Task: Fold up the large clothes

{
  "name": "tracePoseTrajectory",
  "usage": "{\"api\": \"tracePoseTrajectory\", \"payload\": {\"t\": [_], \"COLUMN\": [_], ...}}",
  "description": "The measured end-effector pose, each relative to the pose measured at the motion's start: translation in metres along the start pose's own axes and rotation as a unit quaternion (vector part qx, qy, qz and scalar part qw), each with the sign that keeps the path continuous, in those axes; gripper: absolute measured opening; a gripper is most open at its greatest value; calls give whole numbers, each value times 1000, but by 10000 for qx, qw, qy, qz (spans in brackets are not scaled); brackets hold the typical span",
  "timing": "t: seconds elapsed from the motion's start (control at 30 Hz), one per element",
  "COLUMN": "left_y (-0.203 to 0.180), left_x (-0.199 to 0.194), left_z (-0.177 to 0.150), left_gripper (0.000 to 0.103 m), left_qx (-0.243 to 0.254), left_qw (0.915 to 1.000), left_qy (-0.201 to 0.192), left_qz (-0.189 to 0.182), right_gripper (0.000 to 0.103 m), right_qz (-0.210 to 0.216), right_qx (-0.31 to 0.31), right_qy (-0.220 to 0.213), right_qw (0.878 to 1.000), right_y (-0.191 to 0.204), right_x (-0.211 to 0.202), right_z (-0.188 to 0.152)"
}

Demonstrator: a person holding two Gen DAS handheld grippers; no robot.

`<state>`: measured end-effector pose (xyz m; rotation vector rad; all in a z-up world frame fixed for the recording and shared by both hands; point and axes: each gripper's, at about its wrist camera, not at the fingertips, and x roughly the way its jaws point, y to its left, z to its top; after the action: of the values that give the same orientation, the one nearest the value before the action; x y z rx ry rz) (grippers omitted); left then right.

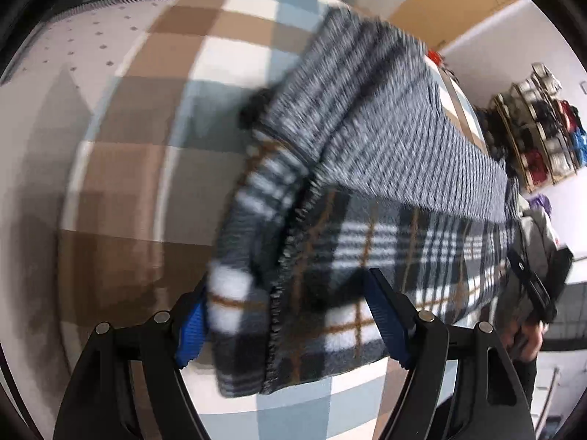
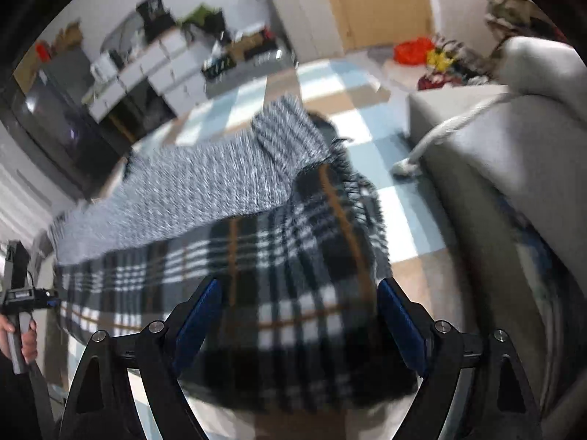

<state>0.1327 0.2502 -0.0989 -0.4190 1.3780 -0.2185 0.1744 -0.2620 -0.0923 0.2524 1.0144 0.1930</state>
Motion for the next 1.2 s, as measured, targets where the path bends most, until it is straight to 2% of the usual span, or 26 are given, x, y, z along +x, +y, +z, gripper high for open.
{"api": "tracePoseTrajectory", "payload": {"t": [0.07, 0.2, 0.3, 0.33, 0.4, 0.5, 0.6, 0.77, 0.83, 0.87, 0.97, 1.03, 1.1, 1.17, 1.2], "left_y": [-1, -1, -5, -6, -6, -6, -15, -24, -22, -22, -14, -8, -13, -18, -19], "left_x": [6, 12, 13, 14, 14, 9, 10, 13, 11, 9, -1, -15, -30, -41, -39], "left_z": [3, 7, 6, 5, 2, -11, -26, -51, -60, -66, -71, -67, -67, -66, -65], "left_gripper": [74, 74, 69, 63, 60, 59, 59, 59, 59, 59, 59, 59, 59, 60, 60], "left_qx": [19, 24, 96, 136, 204, 176, 369, 464, 512, 575, 657, 519, 525, 580, 523], "left_qw": [9999, 9994, 9992, 9992, 9992, 9988, 9986, 9976, 9968, 9961, 9958, 9974, 9984, 9983, 9986], "left_qy": [58, 109, 127, 134, 165, 244, 303, 451, 534, 588, 588, 479, 180, -107, -66], "left_qz": [-111, -343, -362, -337, -297, -377, -245, -264, -308, -322, -240, -134, 58, 45, 6], "right_gripper": [88, 87, 77, 74, 71, 69, 66, 52, 34, 34, 35, 37, 37, 49, 64], "right_qz": [-1, 268, 485, 492, 477, 526, 545, 603, 661, 672, 558, 373, 294, 291, 271], "right_qx": [-80, 3, 40, -17, -157, -326, -547, -738, -779, -792, -904, -974, -934, -838, -775], "right_qy": [96, 474, 631, 660, 696, 742, 819, 952, 1060, 1183, 1110, 953, 790, 646, 592], "right_qw": [9999, 9985, 9968, 9966, 9963, 9953, 9936, 9909, 9891, 9875, 9881, 9900, 9921, 9940, 9949], "right_y": [1, -2, -1, 1, 5, 12, 19, 23, 20, 18, 15, 12, 12, 12, 12], "right_x": [8, 24, 29, 29, 27, 22, 15, -5, -10, -13, -26, -38, -49, -56, -54], "right_z": [8, 20, 23, 22, 18, 5, -10, -35, -43, -49, -57, -57, -55, -51, -46]}}
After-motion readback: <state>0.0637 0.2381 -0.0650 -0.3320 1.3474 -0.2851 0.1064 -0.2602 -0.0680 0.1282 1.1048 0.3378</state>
